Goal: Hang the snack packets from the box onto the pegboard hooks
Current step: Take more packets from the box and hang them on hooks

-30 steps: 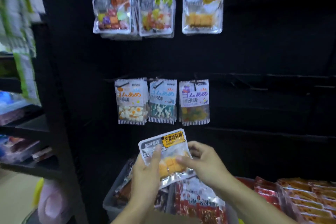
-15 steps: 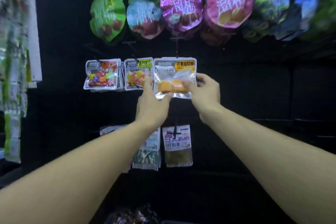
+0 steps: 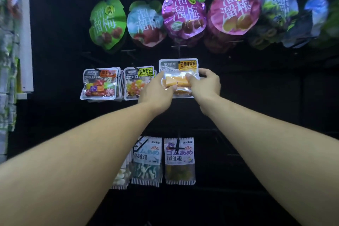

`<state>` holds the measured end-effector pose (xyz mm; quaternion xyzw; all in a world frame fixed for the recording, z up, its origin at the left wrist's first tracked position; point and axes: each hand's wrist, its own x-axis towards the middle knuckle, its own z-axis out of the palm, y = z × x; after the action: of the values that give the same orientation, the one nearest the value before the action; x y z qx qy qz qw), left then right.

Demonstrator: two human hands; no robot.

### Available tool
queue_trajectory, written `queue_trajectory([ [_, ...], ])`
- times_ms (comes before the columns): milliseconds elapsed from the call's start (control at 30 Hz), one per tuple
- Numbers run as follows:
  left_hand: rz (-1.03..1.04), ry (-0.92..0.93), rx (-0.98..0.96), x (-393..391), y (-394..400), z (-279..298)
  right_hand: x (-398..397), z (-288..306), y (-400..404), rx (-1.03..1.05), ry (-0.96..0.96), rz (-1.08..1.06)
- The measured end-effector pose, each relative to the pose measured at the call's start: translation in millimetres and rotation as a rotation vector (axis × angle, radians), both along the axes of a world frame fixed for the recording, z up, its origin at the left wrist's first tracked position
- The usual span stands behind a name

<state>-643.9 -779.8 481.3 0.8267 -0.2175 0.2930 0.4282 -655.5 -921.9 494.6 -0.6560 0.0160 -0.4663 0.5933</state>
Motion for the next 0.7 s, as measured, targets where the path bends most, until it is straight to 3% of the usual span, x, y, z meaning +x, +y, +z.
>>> queue_trajectory([
  [200, 0.040, -0.093, -0.068, 1.0, -0.6, -2.1, 0.1, 1.6, 2.5, -0.021, -0.064, -0.020],
  [400, 0.040, -0.057, -0.013, 1.9, -2.2, -6.9, 2.7, 0.1, 1.6, -0.037, -0.017, -0.051],
  [700, 0.085, -0.170, -0.079, 1.7, -6.8, -4.6, 0.7, 6.3, 1.6, -0.042, -0.003, -0.060],
])
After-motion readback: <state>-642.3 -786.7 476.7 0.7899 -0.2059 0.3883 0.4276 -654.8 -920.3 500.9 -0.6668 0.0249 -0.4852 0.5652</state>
